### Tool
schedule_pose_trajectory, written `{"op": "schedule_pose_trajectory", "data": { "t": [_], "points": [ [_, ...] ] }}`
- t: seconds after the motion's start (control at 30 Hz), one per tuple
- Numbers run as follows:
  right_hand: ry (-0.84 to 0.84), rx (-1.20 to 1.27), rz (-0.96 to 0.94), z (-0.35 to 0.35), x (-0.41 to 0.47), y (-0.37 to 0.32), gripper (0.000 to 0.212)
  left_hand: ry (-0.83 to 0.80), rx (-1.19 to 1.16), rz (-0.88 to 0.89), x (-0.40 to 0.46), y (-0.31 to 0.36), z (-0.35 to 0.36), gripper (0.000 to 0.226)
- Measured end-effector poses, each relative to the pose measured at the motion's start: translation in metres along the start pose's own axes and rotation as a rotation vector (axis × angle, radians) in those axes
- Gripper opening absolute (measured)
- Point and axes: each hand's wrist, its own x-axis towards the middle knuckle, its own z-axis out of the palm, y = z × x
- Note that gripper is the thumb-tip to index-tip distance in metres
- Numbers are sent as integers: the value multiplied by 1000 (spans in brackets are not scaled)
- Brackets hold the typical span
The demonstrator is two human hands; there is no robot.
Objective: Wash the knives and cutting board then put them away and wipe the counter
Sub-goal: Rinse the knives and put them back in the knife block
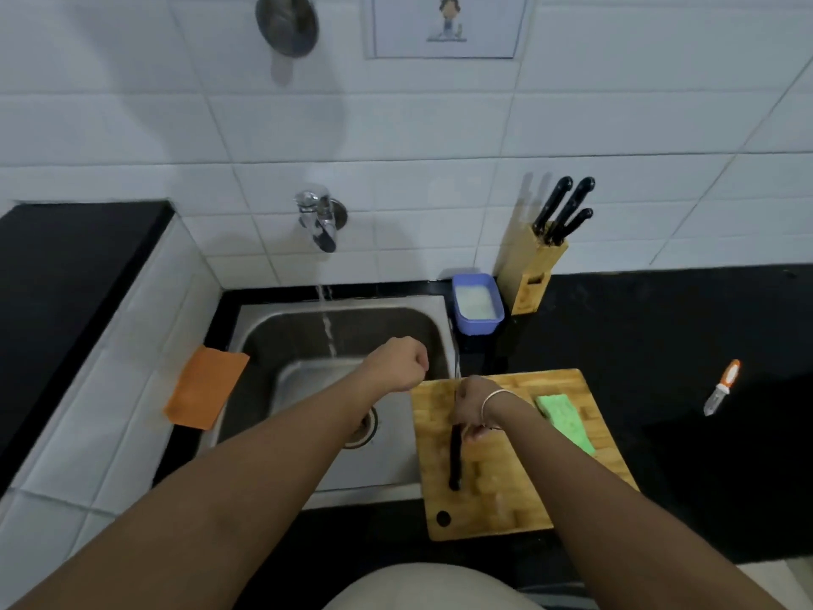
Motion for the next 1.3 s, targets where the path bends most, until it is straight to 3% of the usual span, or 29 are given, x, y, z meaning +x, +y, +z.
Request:
{"op": "schedule_pose_trajectory", "data": {
  "t": [0.2, 0.33, 0.5, 0.7, 0.77, 0.87, 1.0, 1.1, 1.3],
  "points": [
    [151, 636, -141, 2, 20, -77, 32, -94, -54, -35, -21, -64, -52, 32],
    [157, 925, -173, 4, 31, -122, 25, -118, -59, -45, -37, -102, -70, 39],
    [3, 1269, -26, 19, 45, -165, 14, 153, -277, 18, -50, -141, -70, 41],
    [-160, 1575, 33, 30, 51, -183, 13, 386, -499, 98, -42, -129, -77, 36],
    [-172, 1621, 30, 32, 54, -190, 16, 460, -470, 101, -36, -121, -81, 45],
    [-170, 1591, 34, 34, 59, -194, 18, 538, -392, 133, -26, -112, -85, 41],
    [-168, 1398, 20, 32, 59, -192, 24, 543, -272, 181, -17, -108, -90, 34],
    [-150, 1289, -5, 29, 62, -194, 24, 531, -230, 184, -14, -111, -93, 42],
    [-149, 1200, -68, 27, 67, -201, 23, 554, -279, 171, -16, -122, -94, 50]
  ]
}}
